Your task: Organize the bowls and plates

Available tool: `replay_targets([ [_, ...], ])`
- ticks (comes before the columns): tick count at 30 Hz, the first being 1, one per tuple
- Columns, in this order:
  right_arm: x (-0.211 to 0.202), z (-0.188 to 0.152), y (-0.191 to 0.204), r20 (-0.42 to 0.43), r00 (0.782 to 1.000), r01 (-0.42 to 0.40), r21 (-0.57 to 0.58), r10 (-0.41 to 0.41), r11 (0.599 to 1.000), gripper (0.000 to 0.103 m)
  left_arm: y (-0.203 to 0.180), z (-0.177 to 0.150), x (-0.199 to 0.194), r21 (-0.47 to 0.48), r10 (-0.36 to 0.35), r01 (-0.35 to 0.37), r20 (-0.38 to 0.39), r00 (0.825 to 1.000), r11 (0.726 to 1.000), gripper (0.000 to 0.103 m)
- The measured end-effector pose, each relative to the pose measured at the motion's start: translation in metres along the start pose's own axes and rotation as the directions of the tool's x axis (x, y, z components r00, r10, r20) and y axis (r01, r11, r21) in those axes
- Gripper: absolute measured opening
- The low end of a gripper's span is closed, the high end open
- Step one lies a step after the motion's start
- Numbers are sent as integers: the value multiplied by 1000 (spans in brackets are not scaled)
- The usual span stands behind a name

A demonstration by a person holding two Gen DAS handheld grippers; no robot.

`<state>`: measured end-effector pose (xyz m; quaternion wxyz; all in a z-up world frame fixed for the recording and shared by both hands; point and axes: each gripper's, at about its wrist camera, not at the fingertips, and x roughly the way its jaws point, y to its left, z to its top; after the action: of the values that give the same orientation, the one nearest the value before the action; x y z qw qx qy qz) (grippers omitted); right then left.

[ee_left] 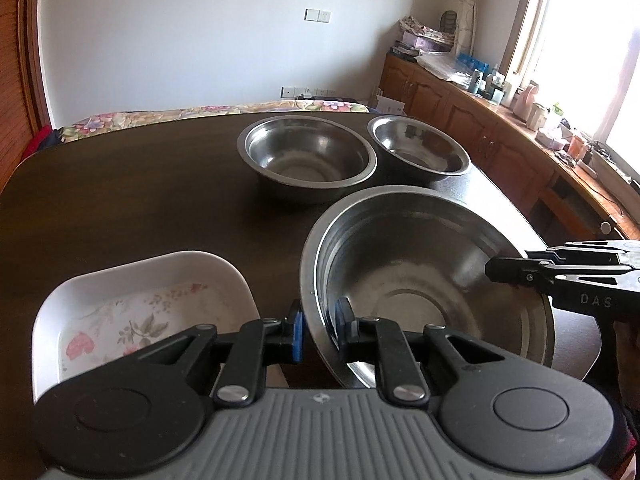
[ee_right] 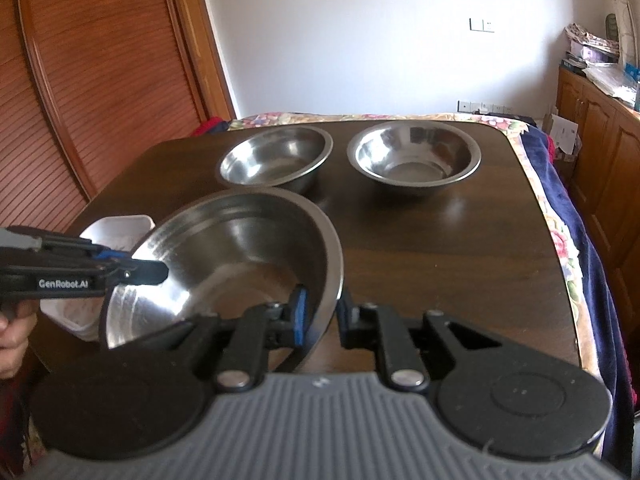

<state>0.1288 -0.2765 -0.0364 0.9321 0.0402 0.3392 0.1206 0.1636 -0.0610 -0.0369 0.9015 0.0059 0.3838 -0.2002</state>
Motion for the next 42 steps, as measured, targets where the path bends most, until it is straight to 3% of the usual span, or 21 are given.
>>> replay_targets([
  [5, 2, -1, 1, -1, 1000, 7, -5, -7, 1000, 19, 0, 0, -1, 5, 7, -7, 4, 1000, 1000, 28],
  [8, 2, -1, 0, 4, 1000, 9, 2, -9, 1000, 33, 1, 1, -2, 4, 19, -19, 13, 1000, 1000, 44],
  [11, -2, 1, -3, 23, 1000, 5, 11, -5, 1000, 44, 3, 3, -3, -3, 0, 0, 18, 1000, 1000, 50],
  [15, -9, 2, -6, 37, 999, 8, 9, -8, 1000, 45, 0, 5, -8, 0, -5, 5, 35, 999, 1000, 64],
  [26, -29, 8, -6, 90, 996, 3, -9, -2, 1000, 47, -8, 16, -26, 9, -26, 26, 85, 996, 1000, 73],
  [32, -45, 12, -2, 138, 990, 13, -34, -8, 999, 57, -18, 25, -44, 50, 5, -13, 150, 989, 999, 81],
  [38, -56, 15, 0, 175, 985, 18, -44, -10, 999, 59, -23, 29, -60, 68, 24, -39, 205, 978, 997, 92],
  [42, -61, 16, 1, 185, 983, 17, -57, -6, 998, 60, -25, 28, -68, 76, 45, -64, 239, 970, 995, 94],
])
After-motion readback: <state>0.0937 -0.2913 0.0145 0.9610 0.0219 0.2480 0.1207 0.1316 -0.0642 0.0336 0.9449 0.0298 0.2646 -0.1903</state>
